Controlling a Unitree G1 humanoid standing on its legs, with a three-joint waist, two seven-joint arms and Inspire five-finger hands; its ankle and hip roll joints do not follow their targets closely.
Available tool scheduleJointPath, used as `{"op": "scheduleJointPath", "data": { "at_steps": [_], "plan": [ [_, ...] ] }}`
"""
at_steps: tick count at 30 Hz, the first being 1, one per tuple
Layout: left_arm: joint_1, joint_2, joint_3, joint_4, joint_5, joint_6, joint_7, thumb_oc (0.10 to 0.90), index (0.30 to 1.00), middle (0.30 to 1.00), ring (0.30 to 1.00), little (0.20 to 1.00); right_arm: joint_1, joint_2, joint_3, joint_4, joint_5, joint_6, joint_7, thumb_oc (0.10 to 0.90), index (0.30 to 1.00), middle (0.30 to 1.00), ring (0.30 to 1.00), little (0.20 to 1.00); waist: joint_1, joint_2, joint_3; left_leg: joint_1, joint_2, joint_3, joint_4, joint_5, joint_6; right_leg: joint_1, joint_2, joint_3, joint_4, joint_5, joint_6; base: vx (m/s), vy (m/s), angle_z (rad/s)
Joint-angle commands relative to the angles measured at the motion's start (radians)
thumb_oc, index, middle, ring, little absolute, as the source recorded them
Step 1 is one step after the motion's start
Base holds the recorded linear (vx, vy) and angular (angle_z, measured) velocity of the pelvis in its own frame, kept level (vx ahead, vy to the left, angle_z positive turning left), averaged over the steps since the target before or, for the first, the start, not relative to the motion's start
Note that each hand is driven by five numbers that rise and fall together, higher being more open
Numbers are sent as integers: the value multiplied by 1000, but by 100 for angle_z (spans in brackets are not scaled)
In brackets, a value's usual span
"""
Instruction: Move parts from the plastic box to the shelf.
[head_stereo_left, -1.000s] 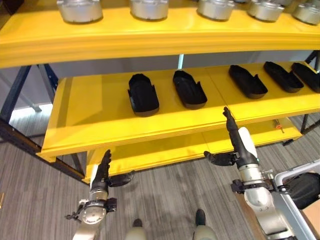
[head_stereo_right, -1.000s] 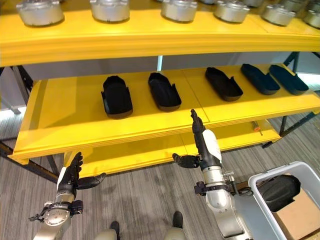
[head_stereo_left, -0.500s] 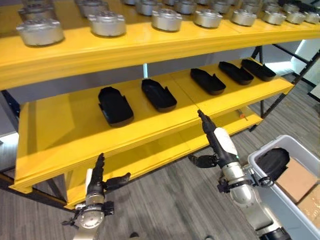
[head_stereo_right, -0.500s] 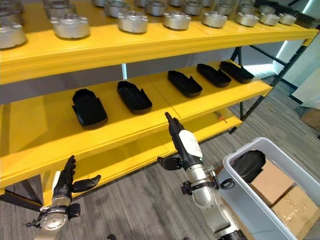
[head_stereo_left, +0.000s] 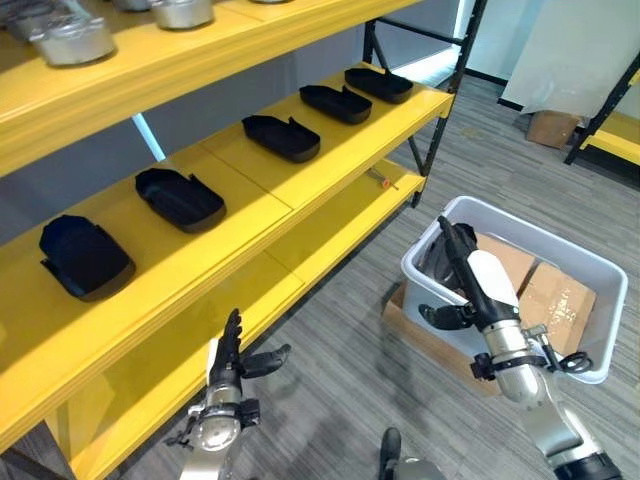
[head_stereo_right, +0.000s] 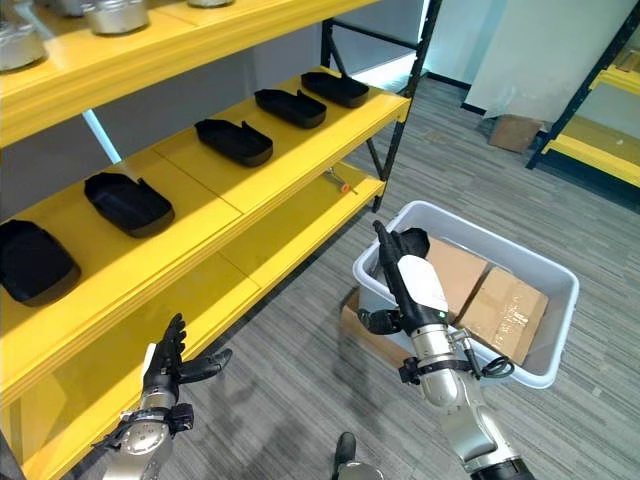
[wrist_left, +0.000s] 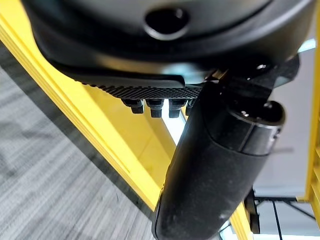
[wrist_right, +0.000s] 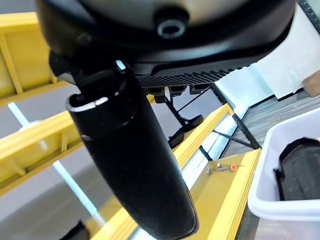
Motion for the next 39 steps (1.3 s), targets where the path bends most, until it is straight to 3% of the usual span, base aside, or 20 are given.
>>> {"op": "scheduleJointPath", "data": {
  "at_steps": [1,2,3,4,6,7,8,9,10,14,19,24,30,32,33,35,37,39],
  "plan": [
    [-30,64,32,-96,-28,-95,12,900,1000,1000,1000,1000,-55,-4,-91,-142,17,-85,-78,900,1000,1000,1000,1000,23,-41,16,-39,-82,-89,194,-75,-28,88,-11,18,-48,-69,36,65,-41,30],
    [-33,63,33,-96,-28,-94,12,900,1000,1000,1000,1000,-56,-4,-95,-138,19,-85,-76,900,1000,1000,1000,1000,33,-50,21,-79,-148,-134,184,-94,-7,87,-17,29,-55,-67,35,116,-41,25],
    [-23,63,34,-97,-25,-95,12,900,1000,1000,1000,1000,-58,-5,-90,-126,26,-89,-69,900,1000,1000,1000,1000,54,-80,33,-153,-245,-223,166,-155,22,91,-17,62,-59,-67,38,79,-15,6],
    [-24,64,35,-97,-25,-95,12,900,1000,1000,1000,1000,-59,-3,-90,-126,26,-89,-69,900,1000,1000,1000,1000,52,-83,28,-160,-251,-224,164,-148,26,83,-23,61,-59,-64,39,128,-18,2],
    [-7,68,43,-104,-18,-96,12,900,1000,1000,1000,1000,-77,-1,-69,-107,39,-97,-59,900,1000,1000,1000,1000,84,-101,40,-208,-312,-337,117,-148,28,83,-15,115,-59,-59,44,146,6,-51],
    [4,71,48,-105,-13,-97,16,900,1000,1000,1000,1000,-93,4,-47,-94,43,-101,-52,900,1000,1000,1000,1000,114,-102,49,-230,-358,-432,92,-133,27,89,-2,151,-63,-61,45,173,20,-91],
    [24,76,69,-110,-10,-100,18,900,1000,1000,1000,1000,-135,9,-3,-69,50,-107,-38,900,1000,1000,1000,1000,154,-96,66,-260,-408,-574,32,-68,19,90,29,222,-60,-55,45,149,8,-87],
    [24,76,70,-110,-10,-100,18,900,1000,1000,1000,1000,-137,9,-1,-67,49,-108,-39,900,1000,1000,1000,1000,154,-98,64,-252,-406,-573,22,-72,19,94,30,223,-63,-60,44,144,24,-178],
    [43,70,91,-109,-27,-105,13,900,1000,1000,1000,1000,-168,11,30,-61,63,-111,-18,900,1000,1000,1000,1000,176,-87,73,-259,-420,-626,-35,-36,12,97,64,285,-56,-67,41,94,2,-209],
    [52,77,98,-112,-16,-113,4,900,1000,1000,1000,1000,-169,14,38,-70,79,-116,12,900,1000,1000,1000,1000,178,-80,61,-222,-410,-593,-87,-20,21,97,97,328,-54,-65,37,81,74,-138],
    [44,89,72,-118,-10,-114,-5,900,1000,1000,1000,1000,-107,32,27,-80,96,-111,38,900,1000,1000,1000,1000,148,-83,33,-168,-403,-522,-123,-26,44,110,83,351,-50,-83,37,119,140,-58],
    [64,102,81,-128,-27,-107,-1,900,1000,1000,1000,1000,-94,37,40,-81,81,-101,64,900,1000,1000,1000,1000,132,-103,8,-130,-426,-438,-105,-89,99,100,52,417,-43,-79,68,119,161,-43],
    [73,116,83,-126,-33,-103,-7,900,1000,1000,1000,1000,-101,43,60,-73,74,-95,85,900,1000,1000,1000,1000,135,-116,8,-133,-452,-421,-65,-132,132,83,38,443,-6,-91,79,91,114,-27],
    [67,125,91,-124,-31,-96,-2,900,1000,1000,1000,1000,-115,48,70,-72,65,-93,97,900,1000,1000,1000,1000,140,-119,12,-128,-468,-412,-34,-171,152,63,33,435,72,-119,93,125,134,-6],
    [58,129,102,-122,-30,-94,8,900,1000,1000,1000,1000,-140,60,86,-72,57,-94,98,900,1000,1000,1000,1000,150,-116,29,-117,-472,-389,-16,-196,162,11,20,390,168,-112,123,72,109,-19],
    [58,127,113,-115,-28,-94,17,900,1000,1000,1000,1000,-165,68,107,-62,42,-88,98,900,1000,1000,1000,1000,157,-114,46,-94,-477,-358,-26,-210,168,-50,-41,312,217,-28,159,60,80,-61],
    [67,116,124,-120,-36,-100,18,900,1000,1000,1000,1000,-188,64,122,-53,32,-82,97,900,1000,1000,1000,1000,144,-107,68,-65,-474,-324,-48,-223,168,-98,-96,286,177,61,176,35,10,-82],
    [71,112,127,-124,-42,-101,16,900,1000,1000,1000,1000,-200,61,128,-49,31,-79,98,900,1000,1000,1000,1000,144,-98,79,-60,-462,-313,-47,-227,165,-111,-102,295,157,85,177,27,-48,-59]
  ]
}}
